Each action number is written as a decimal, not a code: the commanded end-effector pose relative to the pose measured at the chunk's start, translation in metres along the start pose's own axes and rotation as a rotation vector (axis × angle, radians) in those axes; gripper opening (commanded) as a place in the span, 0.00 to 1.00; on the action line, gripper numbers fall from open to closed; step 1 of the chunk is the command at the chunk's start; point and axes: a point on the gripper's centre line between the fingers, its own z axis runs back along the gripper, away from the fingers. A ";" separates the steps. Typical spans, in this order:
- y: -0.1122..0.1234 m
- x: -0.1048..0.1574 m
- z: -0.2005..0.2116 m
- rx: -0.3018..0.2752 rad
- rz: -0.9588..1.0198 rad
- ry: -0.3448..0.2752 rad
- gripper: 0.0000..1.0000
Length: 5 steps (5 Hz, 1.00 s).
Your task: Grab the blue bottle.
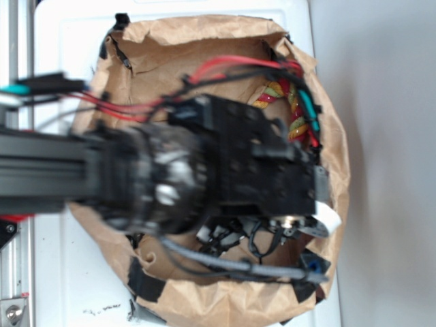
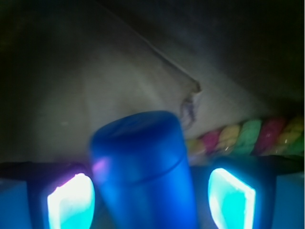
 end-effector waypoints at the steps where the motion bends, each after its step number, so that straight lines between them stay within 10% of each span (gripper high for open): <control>1: -0.010 0.005 0.021 0.018 0.021 0.033 1.00; 2: -0.021 0.004 0.028 0.018 0.042 0.026 0.00; 5: -0.003 -0.005 0.113 0.032 0.149 -0.230 0.00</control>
